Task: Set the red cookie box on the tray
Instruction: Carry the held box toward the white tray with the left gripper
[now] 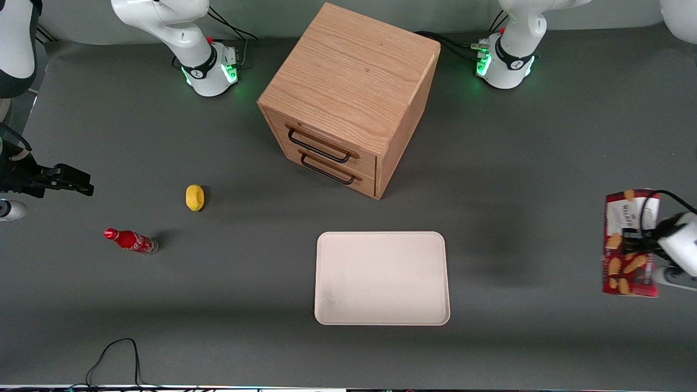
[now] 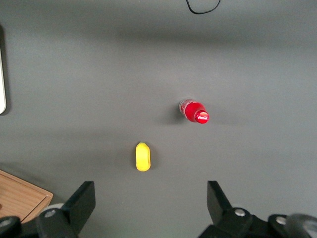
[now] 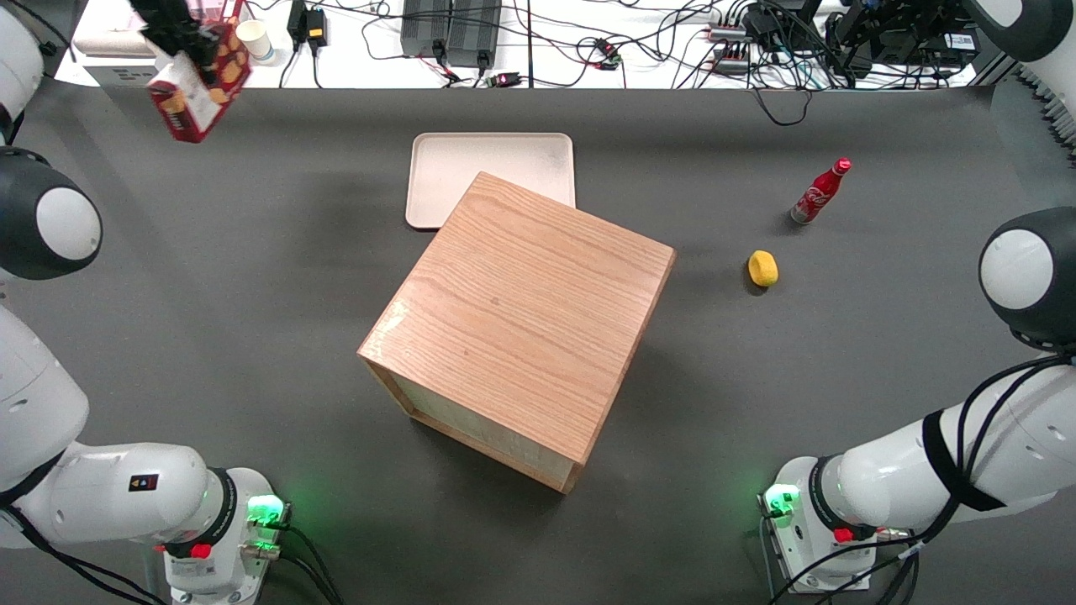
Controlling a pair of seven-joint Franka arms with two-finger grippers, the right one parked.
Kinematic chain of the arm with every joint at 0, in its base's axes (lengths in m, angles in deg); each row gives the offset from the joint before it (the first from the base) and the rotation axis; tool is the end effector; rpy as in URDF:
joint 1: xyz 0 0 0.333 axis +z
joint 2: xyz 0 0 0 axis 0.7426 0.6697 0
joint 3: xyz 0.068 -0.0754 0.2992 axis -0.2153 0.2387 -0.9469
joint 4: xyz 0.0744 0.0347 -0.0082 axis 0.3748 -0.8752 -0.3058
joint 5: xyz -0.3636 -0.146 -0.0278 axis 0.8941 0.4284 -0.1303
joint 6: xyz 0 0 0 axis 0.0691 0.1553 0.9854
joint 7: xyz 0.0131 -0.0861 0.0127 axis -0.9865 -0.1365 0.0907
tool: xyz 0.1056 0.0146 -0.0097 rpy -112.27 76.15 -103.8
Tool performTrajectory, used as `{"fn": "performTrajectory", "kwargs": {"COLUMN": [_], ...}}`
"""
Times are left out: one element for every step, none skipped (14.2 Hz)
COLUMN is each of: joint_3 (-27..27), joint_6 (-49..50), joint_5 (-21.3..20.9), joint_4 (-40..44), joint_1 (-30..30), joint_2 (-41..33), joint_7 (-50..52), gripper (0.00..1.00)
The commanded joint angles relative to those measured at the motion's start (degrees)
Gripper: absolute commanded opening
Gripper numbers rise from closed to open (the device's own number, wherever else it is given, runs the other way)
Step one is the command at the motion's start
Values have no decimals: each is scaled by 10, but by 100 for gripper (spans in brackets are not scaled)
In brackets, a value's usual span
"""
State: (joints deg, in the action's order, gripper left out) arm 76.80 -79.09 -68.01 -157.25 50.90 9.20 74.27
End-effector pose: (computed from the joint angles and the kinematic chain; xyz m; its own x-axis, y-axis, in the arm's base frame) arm 0.6996 -0.0047 0.5012 0.9756 -0.2197 -0.0030 -0.2197 -0.9756 -0.0005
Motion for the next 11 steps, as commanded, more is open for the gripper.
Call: {"fn": "performTrajectory", "kwargs": {"joint_3": [39,42,47,62,77,85,86,86,86,86,86], "joint_6": [-7,-8,-8,-9,-29,-62,-96,-132,-163,-192,-224], "joint_5": [-4,-4,-3,-3,-4,-5,-8,-9,-7,-9,-9], "joint_4": [7,14,29,42,45,39,31,23,12,-4,-19], "joint_1": [-44,-71,-92,-102,-107,-109,-120,-125,-126,-126,-128], "joint_2": [3,15,25,40,52,66,81,95,108,115,122], "joint_7": [108,149,186,212,225,227,227,230,237,239,241], "gripper": [0,0,0,0,0,0,0,0,0,0,0]}}
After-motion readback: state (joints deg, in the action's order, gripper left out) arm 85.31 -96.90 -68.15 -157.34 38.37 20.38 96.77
